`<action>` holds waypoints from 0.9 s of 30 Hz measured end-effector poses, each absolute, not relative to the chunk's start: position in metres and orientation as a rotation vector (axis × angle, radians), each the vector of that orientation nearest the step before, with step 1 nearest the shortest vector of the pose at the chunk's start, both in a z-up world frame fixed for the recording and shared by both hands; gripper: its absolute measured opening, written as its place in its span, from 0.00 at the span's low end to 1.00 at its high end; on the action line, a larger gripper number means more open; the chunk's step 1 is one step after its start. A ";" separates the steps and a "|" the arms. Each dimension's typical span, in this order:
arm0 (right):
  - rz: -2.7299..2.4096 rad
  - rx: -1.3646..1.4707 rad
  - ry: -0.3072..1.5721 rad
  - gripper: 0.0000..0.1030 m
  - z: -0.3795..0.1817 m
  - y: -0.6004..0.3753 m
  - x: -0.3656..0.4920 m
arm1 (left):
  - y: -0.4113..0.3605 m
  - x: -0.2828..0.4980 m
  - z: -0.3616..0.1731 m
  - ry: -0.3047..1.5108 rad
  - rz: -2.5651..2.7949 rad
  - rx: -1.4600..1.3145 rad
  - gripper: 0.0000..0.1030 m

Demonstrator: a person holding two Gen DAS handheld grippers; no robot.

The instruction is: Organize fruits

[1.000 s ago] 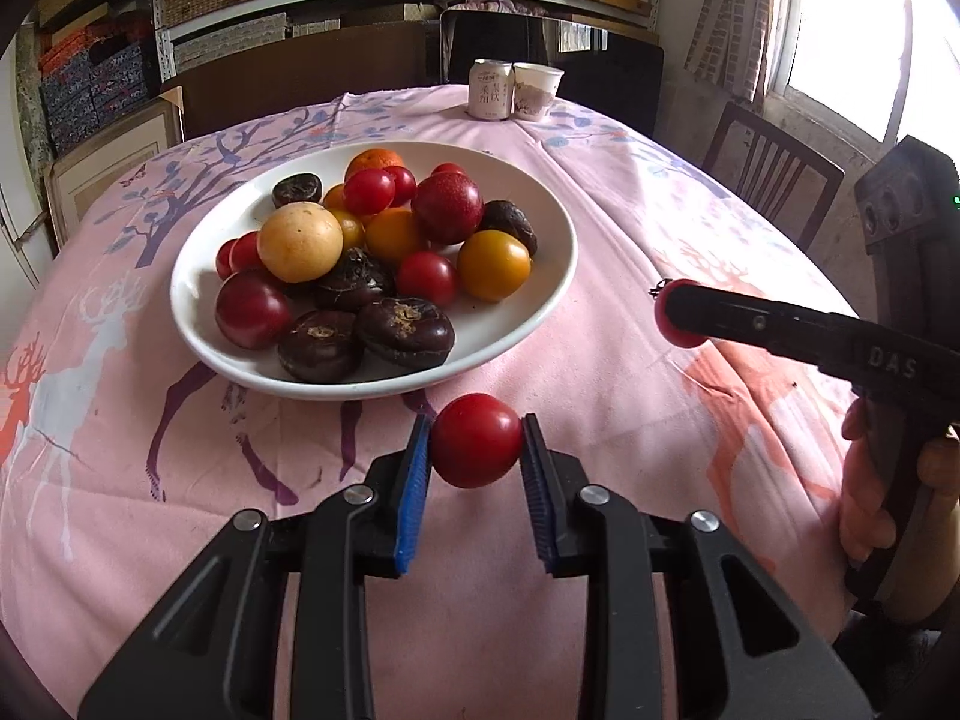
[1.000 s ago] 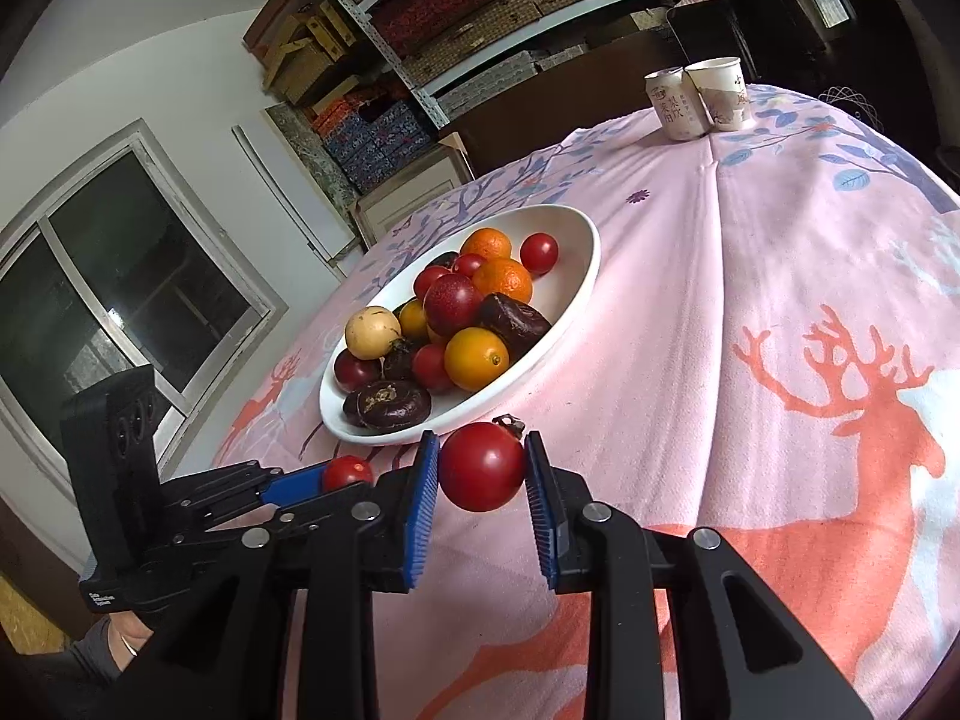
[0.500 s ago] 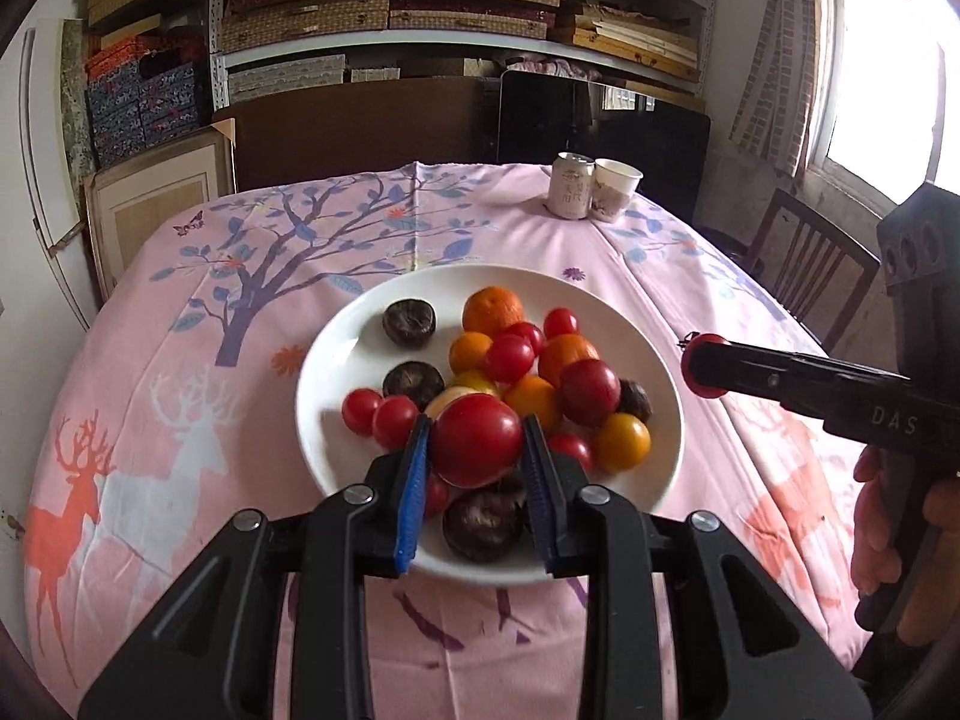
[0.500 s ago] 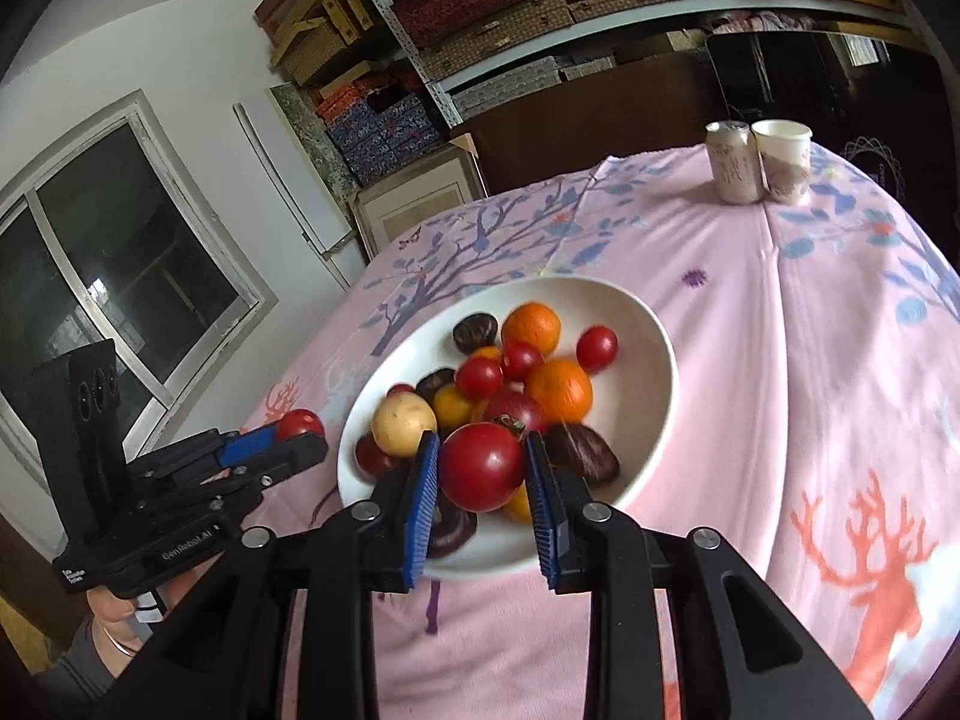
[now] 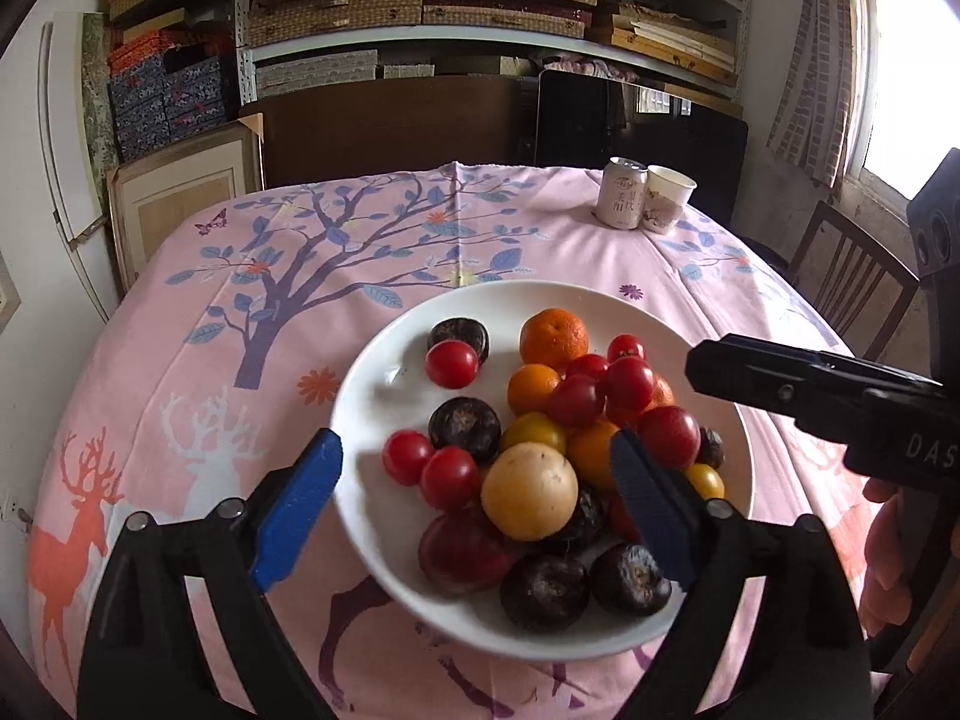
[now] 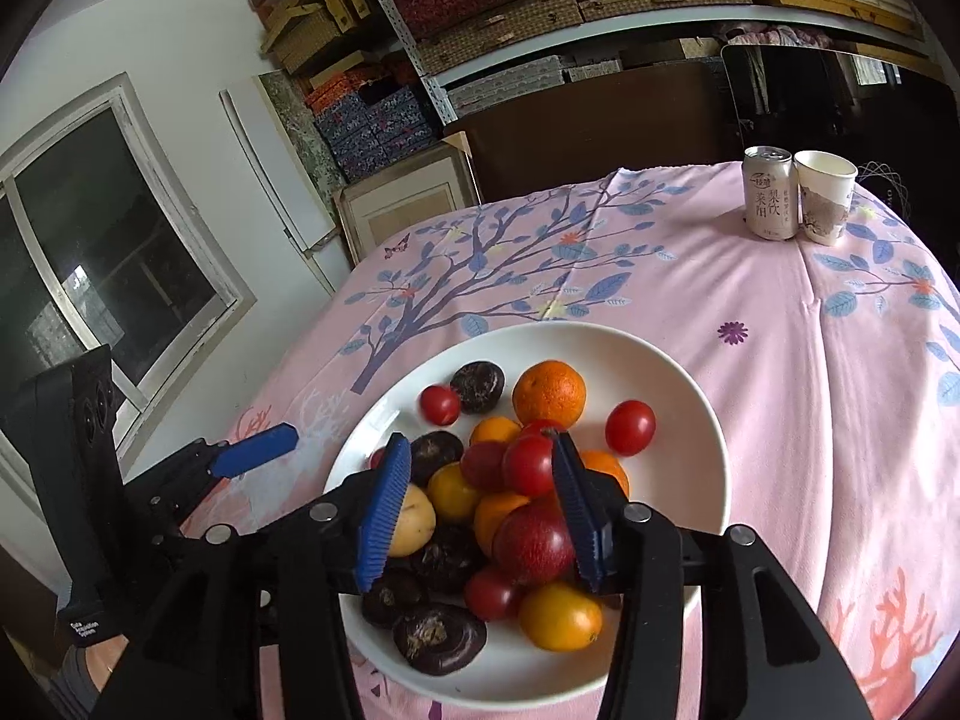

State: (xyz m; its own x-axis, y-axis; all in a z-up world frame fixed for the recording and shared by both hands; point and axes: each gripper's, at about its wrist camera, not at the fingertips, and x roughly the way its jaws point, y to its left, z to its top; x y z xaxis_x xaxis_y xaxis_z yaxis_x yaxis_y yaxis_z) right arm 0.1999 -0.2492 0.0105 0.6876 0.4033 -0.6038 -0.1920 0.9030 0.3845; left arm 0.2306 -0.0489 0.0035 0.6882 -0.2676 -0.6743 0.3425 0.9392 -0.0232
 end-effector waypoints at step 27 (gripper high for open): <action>0.175 0.176 0.595 0.97 0.024 -0.246 -0.016 | -0.013 0.013 0.026 0.623 -0.212 0.095 0.95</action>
